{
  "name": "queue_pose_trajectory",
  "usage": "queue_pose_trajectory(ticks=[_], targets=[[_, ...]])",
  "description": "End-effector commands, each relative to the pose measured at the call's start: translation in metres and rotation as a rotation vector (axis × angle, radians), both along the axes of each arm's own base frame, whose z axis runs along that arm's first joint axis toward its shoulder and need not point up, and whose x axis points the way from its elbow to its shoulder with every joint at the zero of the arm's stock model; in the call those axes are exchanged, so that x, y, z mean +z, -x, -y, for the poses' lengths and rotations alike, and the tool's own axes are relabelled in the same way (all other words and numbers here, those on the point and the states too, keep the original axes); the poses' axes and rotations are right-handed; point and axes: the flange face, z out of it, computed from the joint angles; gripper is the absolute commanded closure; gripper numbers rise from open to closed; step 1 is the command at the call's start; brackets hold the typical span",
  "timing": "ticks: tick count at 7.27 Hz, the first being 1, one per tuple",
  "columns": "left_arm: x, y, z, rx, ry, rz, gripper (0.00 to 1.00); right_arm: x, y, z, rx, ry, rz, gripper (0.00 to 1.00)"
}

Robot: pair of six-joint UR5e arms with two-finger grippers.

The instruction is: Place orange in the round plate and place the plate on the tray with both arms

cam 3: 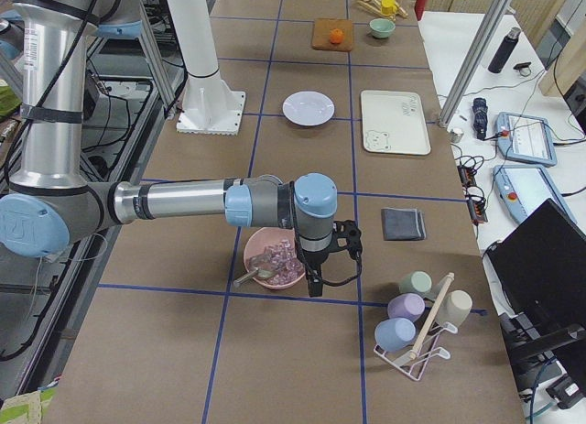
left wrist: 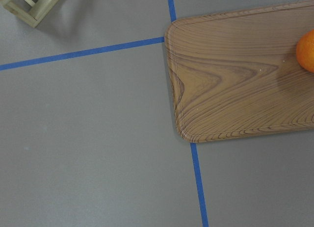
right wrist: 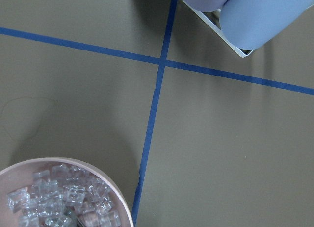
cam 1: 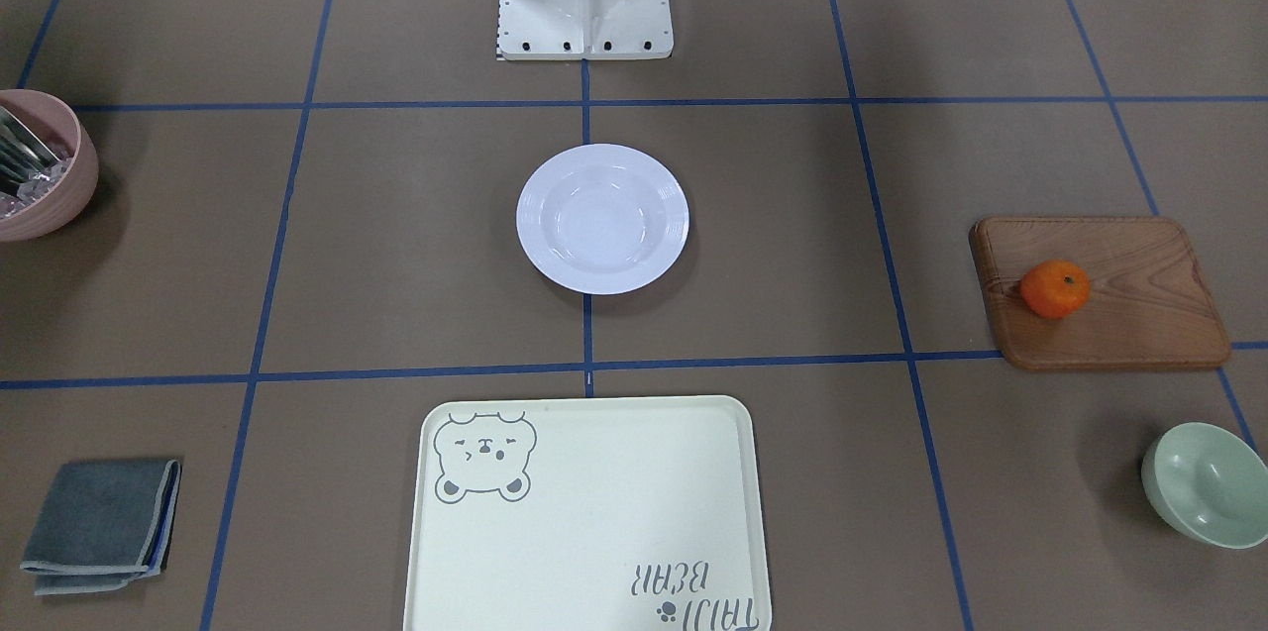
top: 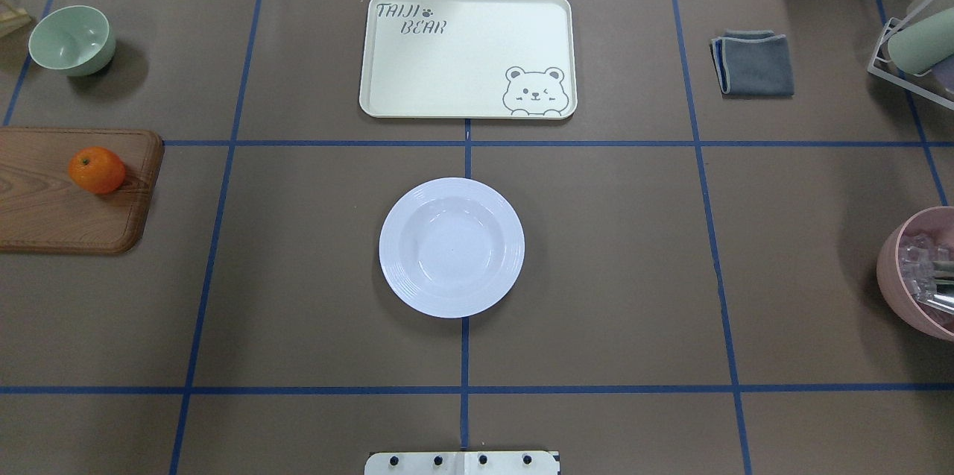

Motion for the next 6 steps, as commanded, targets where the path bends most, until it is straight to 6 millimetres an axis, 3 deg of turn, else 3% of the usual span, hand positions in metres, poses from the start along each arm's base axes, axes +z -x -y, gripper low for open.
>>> queue_pose_trajectory(ticks=[1,6], targets=[[-0.003,0.0,0.0,0.0,-0.006,0.001,0.01,0.0,0.0,0.0,-0.001,-0.002,0.0,0.0],[-0.018,-0.001,0.006,0.003,-0.044,0.004,0.01,-0.028,0.002,0.009,-0.005,-0.064,0.012,0.0]])
